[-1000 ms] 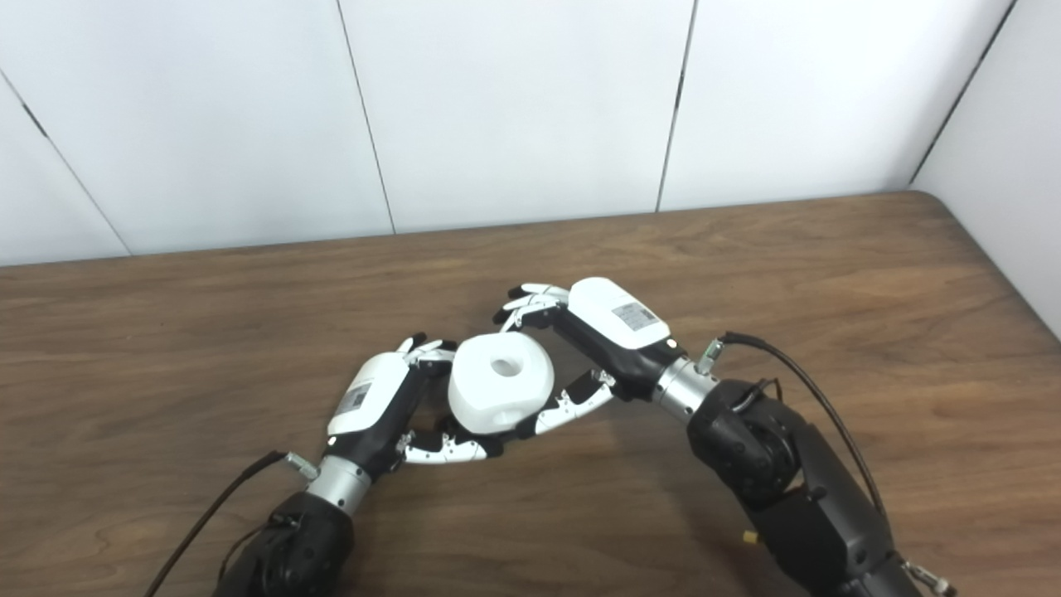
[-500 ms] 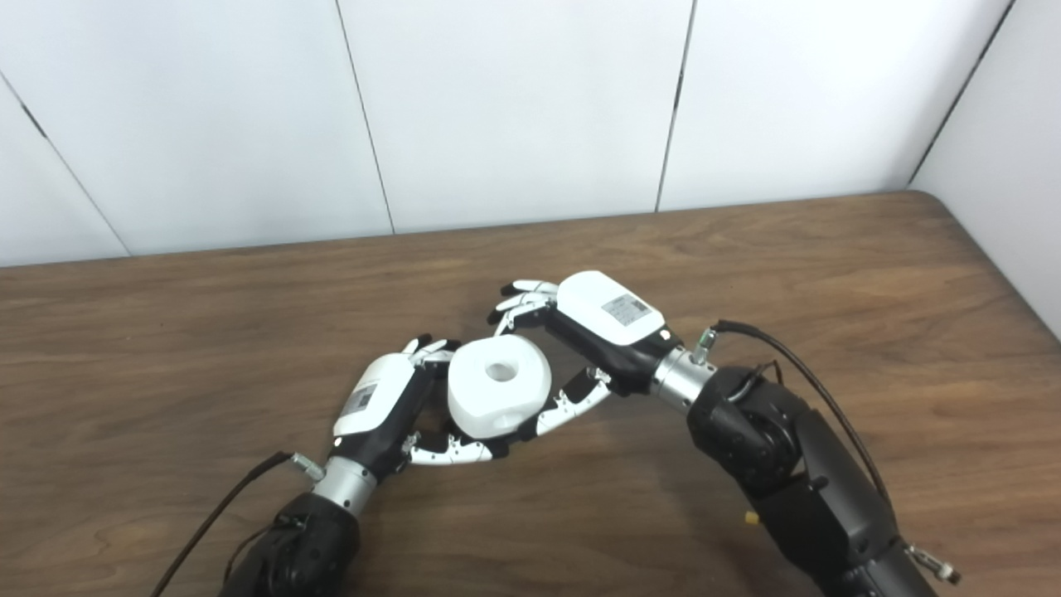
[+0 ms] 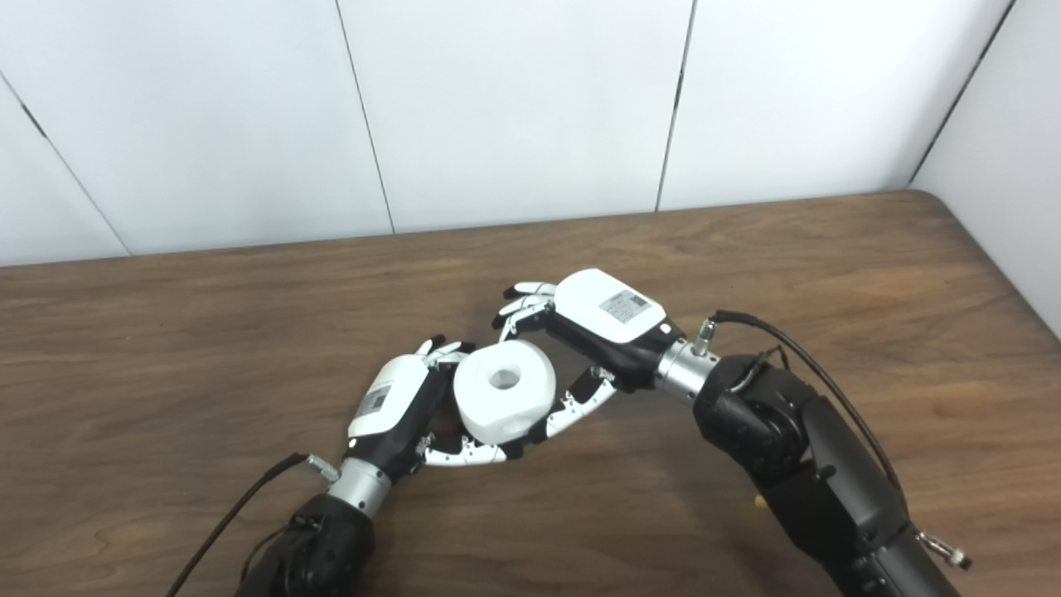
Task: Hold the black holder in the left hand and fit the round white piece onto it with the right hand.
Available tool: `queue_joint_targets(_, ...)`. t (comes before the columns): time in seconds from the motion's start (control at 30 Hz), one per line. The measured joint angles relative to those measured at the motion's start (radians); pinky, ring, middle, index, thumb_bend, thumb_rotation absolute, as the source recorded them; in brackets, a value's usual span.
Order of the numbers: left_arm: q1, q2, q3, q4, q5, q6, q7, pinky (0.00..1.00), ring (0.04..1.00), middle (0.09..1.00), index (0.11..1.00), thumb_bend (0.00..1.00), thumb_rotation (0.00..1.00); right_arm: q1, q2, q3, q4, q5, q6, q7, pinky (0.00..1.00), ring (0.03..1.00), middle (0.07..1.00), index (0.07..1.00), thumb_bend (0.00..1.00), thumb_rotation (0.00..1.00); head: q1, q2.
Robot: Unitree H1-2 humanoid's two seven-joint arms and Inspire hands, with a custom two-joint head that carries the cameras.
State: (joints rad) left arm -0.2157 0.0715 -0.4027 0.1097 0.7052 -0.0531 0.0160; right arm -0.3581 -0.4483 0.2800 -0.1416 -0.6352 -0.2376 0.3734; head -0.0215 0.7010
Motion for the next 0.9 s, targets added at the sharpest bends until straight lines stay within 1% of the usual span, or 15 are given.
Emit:
queue_joint_targets(0.17,0.000,-0.001,-0.005,0.004,0.000,-0.002,0.009,1.00,0.891,0.733,0.481,0.52,0.07,-0.004,-0.003,-0.004,-0.005,0.000,0.001,0.021,0.64,0.888,0.791,0.581,0.65,0.34,-0.003,-0.002)
queue_joint_targets(0.23,0.000,-0.001,-0.007,0.004,0.000,-0.002,0.010,1.00,0.892,0.735,0.481,0.52,0.07,-0.004,-0.005,-0.006,-0.010,0.000,0.001,0.027,0.64,0.887,0.792,0.586,0.67,0.33,-0.005,-0.002)
queue_joint_targets(0.57,0.000,-0.001,-0.011,0.005,0.000,-0.002,0.011,1.00,0.895,0.735,0.482,0.52,0.07,-0.004,-0.023,-0.013,-0.022,0.000,0.001,0.036,0.66,0.888,0.804,0.627,0.73,0.35,-0.008,0.002)
queue_joint_targets(0.67,0.000,-0.001,-0.011,0.005,-0.001,-0.003,0.012,1.00,0.894,0.732,0.481,0.52,0.07,-0.004,-0.023,-0.013,-0.032,-0.002,0.005,0.052,0.68,0.904,0.829,0.682,0.76,0.37,-0.009,0.002)
queue_joint_targets(0.77,0.000,-0.001,-0.010,0.006,-0.001,-0.005,0.013,1.00,0.894,0.731,0.481,0.52,0.07,-0.004,-0.022,-0.013,-0.052,-0.002,0.037,0.073,0.68,0.907,0.849,0.742,0.82,0.38,-0.011,0.002)
queue_joint_targets(0.8,0.000,0.000,-0.010,0.006,-0.001,-0.005,0.013,1.00,0.894,0.731,0.481,0.52,0.07,-0.004,-0.022,-0.015,-0.059,-0.002,0.045,0.079,0.68,0.911,0.861,0.772,0.85,0.39,-0.011,0.002)
queue_joint_targets(0.9,0.000,0.002,-0.008,0.006,-0.002,-0.005,0.013,1.00,0.902,0.737,0.481,0.52,0.07,-0.003,-0.022,-0.019,-0.071,0.001,0.076,0.097,0.70,0.930,0.898,0.847,0.90,0.38,-0.011,0.000)
